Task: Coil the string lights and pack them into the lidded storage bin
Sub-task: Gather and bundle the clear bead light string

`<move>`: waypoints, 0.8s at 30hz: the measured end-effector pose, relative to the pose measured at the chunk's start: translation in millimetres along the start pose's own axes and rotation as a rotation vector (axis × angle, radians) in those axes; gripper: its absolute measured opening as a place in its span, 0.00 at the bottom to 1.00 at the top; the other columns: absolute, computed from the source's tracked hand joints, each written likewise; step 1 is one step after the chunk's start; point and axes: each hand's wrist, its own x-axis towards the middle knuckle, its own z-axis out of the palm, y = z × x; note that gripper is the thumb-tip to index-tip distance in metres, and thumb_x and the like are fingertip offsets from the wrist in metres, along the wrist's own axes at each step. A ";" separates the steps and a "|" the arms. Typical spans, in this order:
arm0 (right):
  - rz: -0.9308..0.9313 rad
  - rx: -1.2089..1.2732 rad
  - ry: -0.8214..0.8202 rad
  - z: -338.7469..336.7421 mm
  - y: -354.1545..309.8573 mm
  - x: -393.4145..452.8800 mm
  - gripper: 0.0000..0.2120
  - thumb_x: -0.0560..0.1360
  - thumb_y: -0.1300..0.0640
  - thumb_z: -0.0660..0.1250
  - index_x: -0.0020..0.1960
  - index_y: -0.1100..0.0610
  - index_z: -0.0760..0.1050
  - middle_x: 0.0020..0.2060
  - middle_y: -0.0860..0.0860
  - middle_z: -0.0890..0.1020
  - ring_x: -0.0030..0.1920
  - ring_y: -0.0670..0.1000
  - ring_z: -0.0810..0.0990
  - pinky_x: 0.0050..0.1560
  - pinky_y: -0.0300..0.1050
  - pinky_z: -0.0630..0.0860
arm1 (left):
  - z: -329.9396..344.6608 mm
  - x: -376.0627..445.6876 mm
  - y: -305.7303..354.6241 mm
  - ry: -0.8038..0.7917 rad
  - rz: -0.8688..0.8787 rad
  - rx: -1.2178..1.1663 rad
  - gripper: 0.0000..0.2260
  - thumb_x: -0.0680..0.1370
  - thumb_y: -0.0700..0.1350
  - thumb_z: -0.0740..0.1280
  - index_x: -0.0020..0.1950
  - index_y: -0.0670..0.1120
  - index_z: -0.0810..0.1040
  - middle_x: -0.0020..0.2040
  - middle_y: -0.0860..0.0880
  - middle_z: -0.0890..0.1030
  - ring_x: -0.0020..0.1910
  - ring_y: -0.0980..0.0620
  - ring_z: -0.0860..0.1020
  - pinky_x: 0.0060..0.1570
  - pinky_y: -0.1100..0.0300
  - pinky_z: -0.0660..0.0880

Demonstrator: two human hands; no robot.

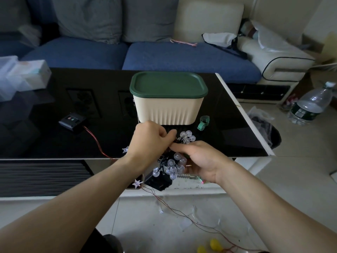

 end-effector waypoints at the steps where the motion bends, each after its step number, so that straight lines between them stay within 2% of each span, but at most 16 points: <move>1: 0.005 0.023 0.000 0.8 0.0 0.2 0.06 0.77 0.56 0.72 0.42 0.57 0.83 0.36 0.54 0.80 0.33 0.48 0.75 0.35 0.42 0.74 | 0.6 -0.6 -0.5 0.006 -0.004 -0.015 0.21 0.75 0.50 0.72 0.24 0.41 0.77 0.22 0.45 0.78 0.26 0.46 0.78 0.30 0.54 0.76; 3: 0.019 0.080 -0.001 0.8 -0.5 1.6 0.08 0.77 0.58 0.71 0.40 0.57 0.81 0.30 0.51 0.79 0.30 0.47 0.74 0.36 0.43 0.72 | 2.4 -3.1 1.3 0.055 -0.001 -0.050 0.22 0.74 0.51 0.74 0.23 0.42 0.76 0.21 0.46 0.76 0.22 0.49 0.74 0.26 0.62 0.73; 4: 0.025 0.111 -0.004 0.2 -0.4 2.7 0.06 0.77 0.58 0.71 0.41 0.57 0.81 0.31 0.51 0.80 0.31 0.48 0.75 0.36 0.43 0.71 | 2.8 -4.6 3.5 0.102 0.005 -0.079 0.24 0.74 0.51 0.74 0.22 0.41 0.74 0.20 0.46 0.74 0.21 0.50 0.73 0.25 0.62 0.71; 6: 0.043 0.146 -0.001 -0.7 -0.4 3.0 0.04 0.77 0.57 0.71 0.45 0.57 0.82 0.34 0.52 0.80 0.34 0.49 0.75 0.34 0.42 0.71 | 2.1 -4.5 5.0 0.185 0.017 -0.178 0.27 0.76 0.52 0.71 0.22 0.39 0.69 0.20 0.42 0.73 0.20 0.48 0.75 0.25 0.54 0.75; 8: 0.069 0.150 0.023 -2.4 1.4 3.9 0.05 0.77 0.57 0.71 0.46 0.58 0.81 0.30 0.50 0.80 0.28 0.46 0.76 0.29 0.40 0.73 | -2.3 -1.7 4.7 0.201 0.017 -0.259 0.26 0.78 0.51 0.68 0.25 0.36 0.72 0.22 0.41 0.76 0.21 0.48 0.78 0.25 0.50 0.77; 11: 0.085 0.208 0.043 -3.1 2.6 2.9 0.06 0.79 0.57 0.69 0.44 0.58 0.78 0.24 0.48 0.78 0.21 0.44 0.75 0.24 0.38 0.72 | -2.0 -3.7 5.0 0.125 0.013 -0.171 0.20 0.79 0.48 0.68 0.29 0.39 0.76 0.24 0.44 0.77 0.23 0.48 0.77 0.27 0.52 0.75; 13: 0.076 0.260 0.044 -4.0 3.6 5.1 0.09 0.80 0.57 0.68 0.42 0.59 0.78 0.25 0.49 0.78 0.23 0.45 0.77 0.24 0.37 0.72 | 2.5 -8.2 5.8 -0.012 -0.042 -0.068 0.14 0.77 0.49 0.69 0.33 0.45 0.78 0.27 0.50 0.79 0.26 0.54 0.76 0.28 0.61 0.74; 14: 0.070 0.280 0.041 -4.5 3.7 6.5 0.09 0.79 0.57 0.68 0.42 0.60 0.79 0.27 0.50 0.80 0.27 0.47 0.80 0.28 0.37 0.74 | 4.8 -10.1 6.0 -0.078 -0.085 -0.073 0.12 0.77 0.51 0.70 0.36 0.47 0.78 0.29 0.51 0.80 0.26 0.57 0.77 0.27 0.65 0.72; 15: 0.061 0.292 0.048 -4.4 3.6 8.2 0.10 0.78 0.56 0.69 0.46 0.63 0.82 0.34 0.53 0.82 0.35 0.51 0.82 0.38 0.37 0.76 | 6.3 -10.7 5.1 -0.134 -0.125 -0.114 0.11 0.77 0.51 0.69 0.39 0.47 0.79 0.32 0.51 0.81 0.25 0.58 0.78 0.26 0.67 0.71; 17: 0.053 0.301 0.086 -4.3 4.2 9.9 0.18 0.76 0.53 0.72 0.59 0.65 0.81 0.47 0.58 0.82 0.50 0.57 0.80 0.57 0.53 0.78 | 6.0 -11.3 4.4 -0.195 -0.195 -0.249 0.10 0.78 0.52 0.69 0.44 0.46 0.79 0.36 0.49 0.83 0.25 0.52 0.81 0.23 0.64 0.71; 18: 0.052 0.297 0.100 -4.0 3.5 9.0 0.20 0.75 0.53 0.72 0.62 0.65 0.80 0.49 0.59 0.82 0.52 0.58 0.79 0.57 0.53 0.75 | 5.5 -11.6 5.3 -0.222 -0.228 -0.317 0.10 0.78 0.53 0.70 0.46 0.46 0.80 0.38 0.49 0.84 0.25 0.49 0.81 0.21 0.63 0.70; 20: 0.051 0.293 0.118 -3.4 2.8 9.7 0.20 0.75 0.53 0.73 0.62 0.64 0.80 0.47 0.57 0.83 0.50 0.56 0.80 0.54 0.50 0.75 | 4.8 -11.2 5.8 -0.288 -0.297 -0.403 0.11 0.78 0.53 0.69 0.49 0.46 0.81 0.35 0.46 0.84 0.21 0.48 0.77 0.19 0.64 0.66; 22: 0.064 0.333 0.122 -3.3 1.6 10.0 0.17 0.76 0.54 0.72 0.60 0.62 0.81 0.40 0.54 0.82 0.42 0.53 0.80 0.44 0.45 0.77 | 4.6 -9.4 3.1 -0.370 -0.356 -0.457 0.11 0.78 0.53 0.68 0.51 0.46 0.82 0.25 0.44 0.78 0.17 0.51 0.69 0.18 0.66 0.60; 24: 0.084 0.378 0.108 -3.6 0.5 10.2 0.14 0.76 0.54 0.72 0.58 0.60 0.82 0.37 0.53 0.81 0.38 0.50 0.79 0.35 0.42 0.77 | 3.9 -7.4 -0.4 -0.469 -0.400 -0.523 0.12 0.79 0.53 0.68 0.53 0.46 0.83 0.22 0.43 0.72 0.17 0.53 0.64 0.20 0.68 0.56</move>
